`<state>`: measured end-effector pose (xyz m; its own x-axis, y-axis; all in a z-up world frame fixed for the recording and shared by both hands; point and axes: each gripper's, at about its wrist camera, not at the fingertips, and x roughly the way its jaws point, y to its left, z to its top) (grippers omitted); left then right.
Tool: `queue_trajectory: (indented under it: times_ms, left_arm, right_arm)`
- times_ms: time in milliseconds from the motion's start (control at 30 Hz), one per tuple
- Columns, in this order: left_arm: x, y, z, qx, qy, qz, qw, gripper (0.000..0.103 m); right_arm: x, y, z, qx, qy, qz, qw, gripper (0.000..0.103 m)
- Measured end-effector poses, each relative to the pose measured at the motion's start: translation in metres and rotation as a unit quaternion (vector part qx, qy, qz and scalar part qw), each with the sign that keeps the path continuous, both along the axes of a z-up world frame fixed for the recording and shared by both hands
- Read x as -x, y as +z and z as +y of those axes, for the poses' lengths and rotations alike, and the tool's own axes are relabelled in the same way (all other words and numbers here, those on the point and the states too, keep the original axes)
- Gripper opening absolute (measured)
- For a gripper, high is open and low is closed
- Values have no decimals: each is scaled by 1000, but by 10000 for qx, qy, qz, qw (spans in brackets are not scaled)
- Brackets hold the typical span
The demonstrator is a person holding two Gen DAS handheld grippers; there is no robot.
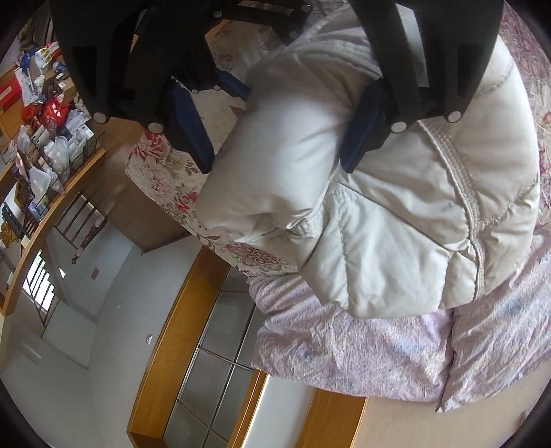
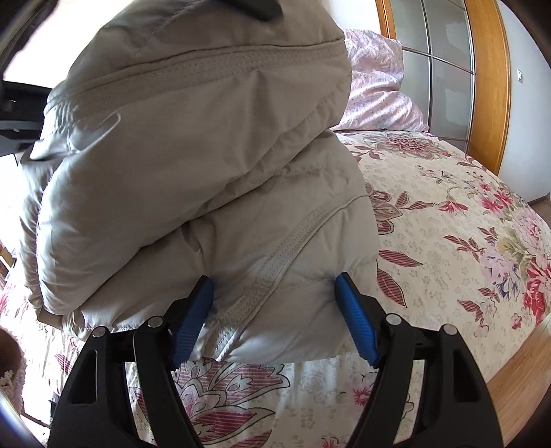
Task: Fold large clothes
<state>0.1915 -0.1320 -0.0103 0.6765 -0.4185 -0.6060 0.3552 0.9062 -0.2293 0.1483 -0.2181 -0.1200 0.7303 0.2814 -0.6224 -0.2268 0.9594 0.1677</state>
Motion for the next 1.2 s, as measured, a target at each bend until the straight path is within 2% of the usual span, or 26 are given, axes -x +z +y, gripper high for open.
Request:
queue_trajectory:
  times_ms: [233,433,567,700,800,867,1067,1200]
  left_arm:
    - [24,31,22,-241,434,-480,9976,77]
    - [28,50,72,-351,1268,-778,9882,79]
    - [15,46,111,-469,1944,-754,9769,79]
    - [-8,26,149,-377,2391,-318,9697,79]
    - [-24,6,159,-306,2339,20,9718,79]
    - [-29,-5,154,-315,2211,108,9747,78]
    - [-37,-20,123,-859,2016,-145,9756,78]
    - [-44,-24,110,-1037,1907,-170,9760,79]
  right_arm:
    - [0,0,2,52,-50,0,10000,75]
    - [-1,-1,2,69,-58,-2,10000,76]
    - [0,-1,2,74,-61,-6,10000,76]
    - [0,-1,2,78,-60,-7,10000,76]
    - [-1,-1,2,88,-58,-14,9999,76]
    - [0,-1,2,102,-57,-24,9999,77]
    - [-2,-2,0,116,-55,-31,9999,78]
    - [-4,-3,-2,150,-77,-48,9998,79]
